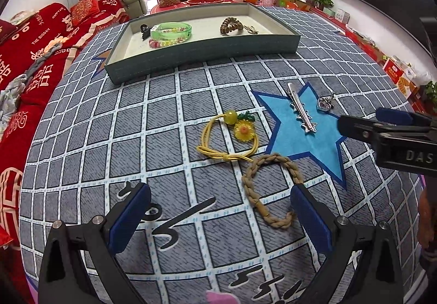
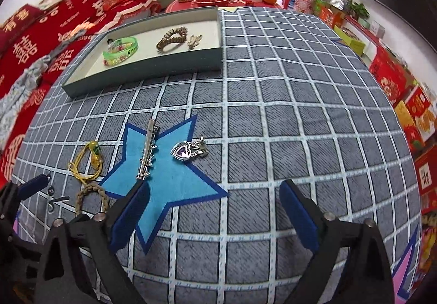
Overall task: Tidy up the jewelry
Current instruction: 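Grasp the braided rope bracelet with the left gripper while the right grasps the purple heart pendant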
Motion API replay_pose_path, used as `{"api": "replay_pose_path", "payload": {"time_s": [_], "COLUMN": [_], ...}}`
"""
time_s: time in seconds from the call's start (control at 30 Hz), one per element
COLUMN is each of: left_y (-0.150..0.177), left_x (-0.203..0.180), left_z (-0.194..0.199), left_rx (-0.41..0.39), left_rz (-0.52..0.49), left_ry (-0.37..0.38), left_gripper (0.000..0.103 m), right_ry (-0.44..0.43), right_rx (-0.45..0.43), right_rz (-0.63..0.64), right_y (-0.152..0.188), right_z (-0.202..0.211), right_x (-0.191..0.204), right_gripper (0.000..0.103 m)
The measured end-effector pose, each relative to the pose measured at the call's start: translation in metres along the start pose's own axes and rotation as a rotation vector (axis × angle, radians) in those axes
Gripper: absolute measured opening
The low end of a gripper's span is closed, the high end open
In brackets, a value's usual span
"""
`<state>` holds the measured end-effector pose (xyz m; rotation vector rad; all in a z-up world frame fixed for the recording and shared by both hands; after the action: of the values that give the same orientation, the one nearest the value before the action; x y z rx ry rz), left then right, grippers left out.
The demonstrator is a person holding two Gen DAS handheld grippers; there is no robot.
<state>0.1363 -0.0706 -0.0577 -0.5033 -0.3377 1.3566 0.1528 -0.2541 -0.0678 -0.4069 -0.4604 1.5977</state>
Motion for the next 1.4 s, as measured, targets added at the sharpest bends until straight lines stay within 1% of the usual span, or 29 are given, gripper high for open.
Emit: {"api": "replay_pose_path", "payload": {"time_s": [0.07, 0.17, 0.2, 0.23, 0.27, 0.37, 0.47, 0.53, 0.57, 0.6, 0.63, 0.67, 0.7, 0.73, 0.87, 1.03, 1.2, 1.4], "left_y": [0.001, 0.002, 0.003, 0.003, 0.003, 0.004, 0.004, 0.004, 0.005, 0.006, 0.006, 0.006, 0.006, 0.007, 0.006, 0.004, 0.000, -0.006], "left_x": [-0.002, -0.008, -0.010, -0.012, -0.014, -0.019, -0.024, -0.027, -0.030, -0.031, -0.034, -0.036, -0.038, -0.039, -0.034, -0.024, -0.017, -0.008], "left_z": [-0.001, -0.002, -0.004, -0.004, -0.004, -0.003, 0.000, 0.001, 0.002, 0.004, 0.005, 0.006, 0.007, 0.008, 0.009, 0.012, 0.022, 0.032], "left_rx": [0.006, 0.016, 0.024, 0.024, 0.018, 0.014, 0.009, 0.007, 0.007, 0.007, 0.004, 0.002, 0.001, 0.004, 0.020, 0.026, 0.005, -0.023], "left_rz": [0.003, -0.003, -0.010, -0.018, -0.026, -0.034, -0.045, -0.056, -0.063, -0.069, -0.077, -0.084, -0.093, -0.100, -0.073, -0.031, -0.020, -0.006], "left_ry": [0.001, 0.013, 0.020, 0.019, 0.015, 0.030, 0.039, 0.045, 0.053, 0.059, 0.065, 0.072, 0.081, 0.090, 0.154, 0.195, 0.211, 0.218], "left_gripper": [0.103, 0.103, 0.097, 0.097, 0.097, 0.092, 0.084, 0.075, 0.072, 0.065, 0.053, 0.045, 0.029, 0.021, 0.021, 0.021, 0.021, 0.021], "right_ry": [0.000, 0.005, 0.003, 0.000, 0.005, 0.033, 0.032, 0.031, 0.030, 0.028, 0.027, 0.027, 0.027, 0.032, 0.031, -0.018, -0.061, -0.123], "right_rx": [0.000, 0.005, 0.008, 0.012, 0.013, 0.002, -0.006, -0.010, -0.013, -0.015, -0.017, -0.018, -0.019, -0.019, -0.026, -0.049, -0.068, -0.085], "right_rz": [0.022, 0.050, 0.053, 0.054, 0.056, 0.082, 0.096, 0.100, 0.104, 0.109, 0.113, 0.114, 0.114, 0.113, 0.095, 0.018, -0.051, -0.116], "right_y": [-0.002, -0.006, -0.008, -0.009, -0.010, -0.014, -0.018, -0.021, -0.021, -0.022, -0.022, -0.023, -0.023, -0.023, -0.022, -0.018, -0.015, -0.014], "right_z": [-0.003, -0.011, -0.013, -0.016, -0.018, -0.021, -0.023, -0.023, -0.023, -0.023, -0.023, -0.022, -0.021, -0.021, -0.019, -0.006, 0.005, 0.018], "right_x": [0.003, 0.008, 0.008, 0.009, 0.009, 0.012, 0.015, 0.016, 0.017, 0.019, 0.020, 0.022, 0.023, 0.024, 0.022, 0.005, -0.013, -0.021], "right_gripper": [0.094, 0.090, 0.087, 0.081, 0.080, 0.076, 0.074, 0.069, 0.067, 0.062, 0.053, 0.048, 0.035, 0.035, 0.035, 0.033, 0.033, 0.033]}}
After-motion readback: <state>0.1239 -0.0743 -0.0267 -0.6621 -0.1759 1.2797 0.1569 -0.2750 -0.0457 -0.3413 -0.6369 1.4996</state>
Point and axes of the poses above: each gripper's, at about its wrist camera, not at the fingertips, and z roughly against the way its jaws point, x to its left, y to its underside, the point moved 2 cm from there along -z, roughly the way its jaws point, and after that the axes turned 6 degrees about z, right-handed, at the moved point
